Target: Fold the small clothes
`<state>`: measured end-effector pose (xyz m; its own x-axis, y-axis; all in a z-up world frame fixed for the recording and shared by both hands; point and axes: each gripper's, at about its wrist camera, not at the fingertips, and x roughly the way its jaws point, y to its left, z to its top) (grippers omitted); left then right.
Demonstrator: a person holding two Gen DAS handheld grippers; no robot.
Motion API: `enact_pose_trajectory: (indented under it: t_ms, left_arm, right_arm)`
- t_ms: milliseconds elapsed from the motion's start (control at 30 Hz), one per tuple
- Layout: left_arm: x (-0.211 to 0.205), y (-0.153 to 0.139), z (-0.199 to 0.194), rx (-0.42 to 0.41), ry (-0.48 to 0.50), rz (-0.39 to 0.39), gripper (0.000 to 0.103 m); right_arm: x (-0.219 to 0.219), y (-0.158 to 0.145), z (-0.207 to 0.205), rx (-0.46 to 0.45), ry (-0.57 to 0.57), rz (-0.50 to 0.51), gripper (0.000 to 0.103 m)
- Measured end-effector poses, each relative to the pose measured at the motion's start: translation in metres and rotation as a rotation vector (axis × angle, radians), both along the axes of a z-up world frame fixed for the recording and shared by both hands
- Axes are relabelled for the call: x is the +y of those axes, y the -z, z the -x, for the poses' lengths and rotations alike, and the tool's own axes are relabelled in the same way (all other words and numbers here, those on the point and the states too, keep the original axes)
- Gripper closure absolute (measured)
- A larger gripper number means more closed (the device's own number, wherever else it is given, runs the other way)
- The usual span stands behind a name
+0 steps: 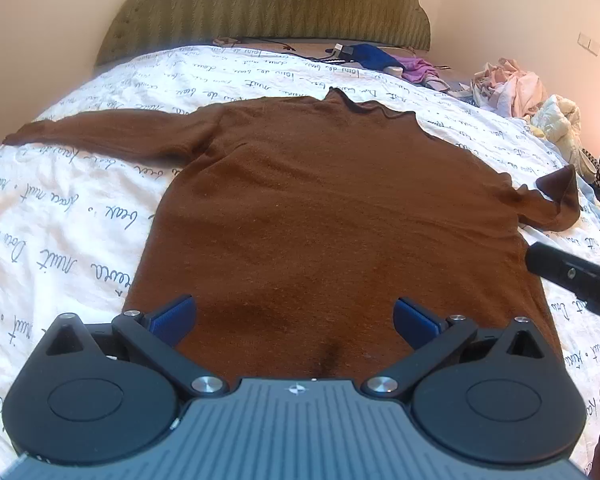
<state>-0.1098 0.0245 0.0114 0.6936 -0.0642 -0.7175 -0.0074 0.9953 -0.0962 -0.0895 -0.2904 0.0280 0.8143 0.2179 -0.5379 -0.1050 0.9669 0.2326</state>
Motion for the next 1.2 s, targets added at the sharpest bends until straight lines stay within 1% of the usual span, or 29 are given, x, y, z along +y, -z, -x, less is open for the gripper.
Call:
enact_pose_trajectory:
  t_ms: [100, 133, 200, 300, 400, 467, 533, 600, 667, 733, 800, 867, 900, 933, 1000, 1067, 1100, 1133, 1200]
  left_arm:
    - [-0.008, -0.004, -0.002, -0.002, 0.013, -0.01, 0.0]
    - [-0.01, -0.004, -0.004, 0.002, 0.015, -0.006, 0.0]
    - [-0.016, -0.002, -0.012, 0.011, 0.025, 0.02, 0.0]
    - [-0.027, 0.001, -0.029, 0.025, 0.062, 0.064, 0.0]
    - [-0.046, 0.003, -0.052, 0.032, 0.094, 0.077, 0.0]
    - [-0.061, 0.005, -0.07, 0.028, 0.121, 0.096, 0.0]
    - [-0.078, 0.007, -0.088, 0.028, 0.153, 0.113, 0.0]
    - [-0.097, 0.01, -0.107, 0.027, 0.188, 0.103, 0.0]
    - [-0.117, 0.013, -0.125, 0.022, 0.214, 0.075, 0.0]
    - [-0.132, 0.016, -0.142, 0.017, 0.229, 0.049, 0.0]
    - [-0.14, 0.018, -0.155, 0.013, 0.225, 0.041, 0.0]
    - [-0.142, 0.021, -0.164, 0.021, 0.211, 0.056, 0.0]
    - [-0.14, 0.024, -0.166, 0.022, 0.208, 0.074, 0.0]
    - [-0.138, 0.027, -0.169, 0.026, 0.208, 0.089, 0.0]
    - [-0.135, 0.032, -0.174, 0.041, 0.211, 0.091, 0.0]
    - [-0.132, 0.036, -0.175, 0.036, 0.209, 0.076, 0.0]
    - [-0.13, 0.038, -0.176, 0.036, 0.201, 0.07, 0.0]
    - [-0.128, 0.04, -0.176, 0.041, 0.194, 0.071, 0.0]
    - [-0.122, 0.044, -0.178, 0.064, 0.179, 0.094, 0.0]
  right_arm:
    - [-0.028, -0.001, -0.004, -0.018, 0.004, -0.045, 0.0]
    - [-0.041, 0.0, -0.009, 0.0, 0.005, -0.056, 0.0]
    - [-0.068, 0.005, -0.025, 0.039, -0.002, -0.047, 0.0]
    - [-0.119, 0.01, -0.05, 0.061, 0.058, -0.047, 0.0]
    - [-0.18, 0.01, -0.079, 0.071, 0.133, -0.104, 0.0]
    - [-0.219, 0.01, -0.1, 0.081, 0.197, -0.162, 0.0]
    - [-0.249, 0.013, -0.124, 0.119, 0.25, -0.204, 0.0]
    - [-0.272, 0.018, -0.148, 0.152, 0.294, -0.22, 0.0]
    - [-0.296, 0.026, -0.171, 0.168, 0.313, -0.28, 0.0]
    - [-0.317, 0.036, -0.196, 0.221, 0.338, -0.334, 0.0]
    - [-0.332, 0.045, -0.217, 0.255, 0.372, -0.337, 0.0]
    - [-0.35, 0.055, -0.232, 0.285, 0.413, -0.367, 0.0]
    - [-0.358, 0.058, -0.237, 0.284, 0.439, -0.381, 0.0]
    - [-0.365, 0.06, -0.24, 0.282, 0.442, -0.398, 0.0]
    - [-0.375, 0.068, -0.249, 0.289, 0.414, -0.458, 0.0]
    - [-0.378, 0.071, -0.255, 0.284, 0.397, -0.47, 0.0]
    - [-0.379, 0.074, -0.26, 0.299, 0.392, -0.47, 0.0]
    - [-0.379, 0.075, -0.263, 0.305, 0.395, -0.462, 0.003]
    - [-0.376, 0.075, -0.267, 0.307, 0.412, -0.408, 0.04]
